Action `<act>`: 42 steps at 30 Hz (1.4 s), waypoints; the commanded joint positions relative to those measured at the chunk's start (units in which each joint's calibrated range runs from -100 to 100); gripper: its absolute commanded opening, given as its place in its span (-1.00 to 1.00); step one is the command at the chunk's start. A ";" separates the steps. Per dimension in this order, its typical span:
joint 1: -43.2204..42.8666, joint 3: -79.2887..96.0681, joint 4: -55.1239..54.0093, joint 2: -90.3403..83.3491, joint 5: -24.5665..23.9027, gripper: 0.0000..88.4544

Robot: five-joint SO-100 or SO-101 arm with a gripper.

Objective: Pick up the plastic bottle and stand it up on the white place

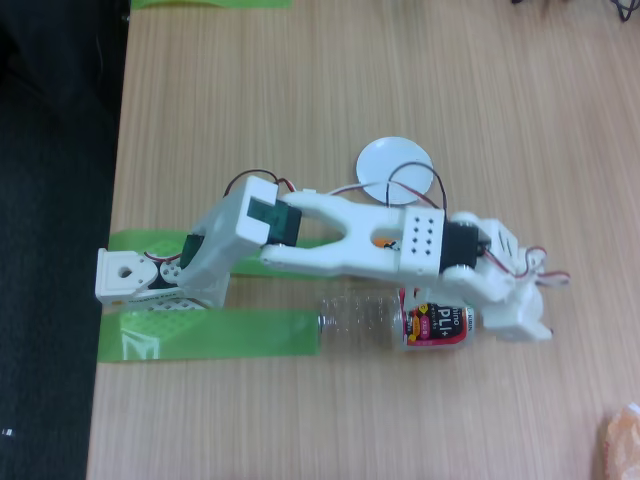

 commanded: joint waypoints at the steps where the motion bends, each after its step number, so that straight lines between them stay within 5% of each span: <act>1: 0.50 -1.68 -1.01 -0.10 0.19 -0.11; 28: -0.09 2.58 -0.83 3.09 0.19 -0.11; 42: -0.09 -9.37 15.05 3.09 0.24 -0.11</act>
